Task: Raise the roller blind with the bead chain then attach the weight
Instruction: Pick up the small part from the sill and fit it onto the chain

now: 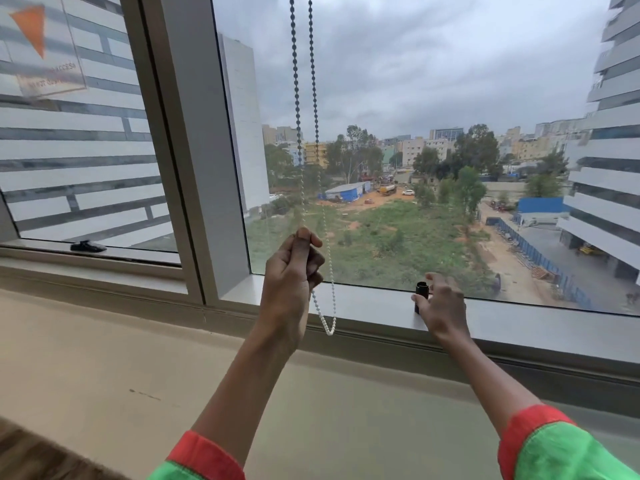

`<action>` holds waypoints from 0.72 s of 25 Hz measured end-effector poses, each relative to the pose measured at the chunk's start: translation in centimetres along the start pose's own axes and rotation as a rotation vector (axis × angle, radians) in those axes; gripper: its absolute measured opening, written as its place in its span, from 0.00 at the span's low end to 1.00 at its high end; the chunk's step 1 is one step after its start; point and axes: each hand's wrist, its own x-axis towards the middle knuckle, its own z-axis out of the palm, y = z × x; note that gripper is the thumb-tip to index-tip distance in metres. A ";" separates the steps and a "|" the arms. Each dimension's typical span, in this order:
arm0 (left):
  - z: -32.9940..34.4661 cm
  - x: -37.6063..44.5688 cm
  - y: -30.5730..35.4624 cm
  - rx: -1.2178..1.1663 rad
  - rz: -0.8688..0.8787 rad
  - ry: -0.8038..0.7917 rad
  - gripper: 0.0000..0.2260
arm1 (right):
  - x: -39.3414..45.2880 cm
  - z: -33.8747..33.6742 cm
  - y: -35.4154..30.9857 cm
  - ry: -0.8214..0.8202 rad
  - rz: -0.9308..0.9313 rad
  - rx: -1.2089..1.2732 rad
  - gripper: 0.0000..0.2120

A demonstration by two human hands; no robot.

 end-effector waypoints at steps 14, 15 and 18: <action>-5.2 -2.4 -6.2 0.546 -0.065 0.253 0.06 | -1.2 3.3 -1.2 -0.062 0.007 0.248 0.23; -5.2 -2.7 -6.5 0.507 -0.087 0.266 0.06 | -2.3 3.3 -2.1 -0.095 -0.029 0.282 0.24; -5.1 -3.4 -6.9 0.430 -0.137 0.274 0.05 | -5.9 3.7 -4.9 -0.228 -0.108 0.377 0.28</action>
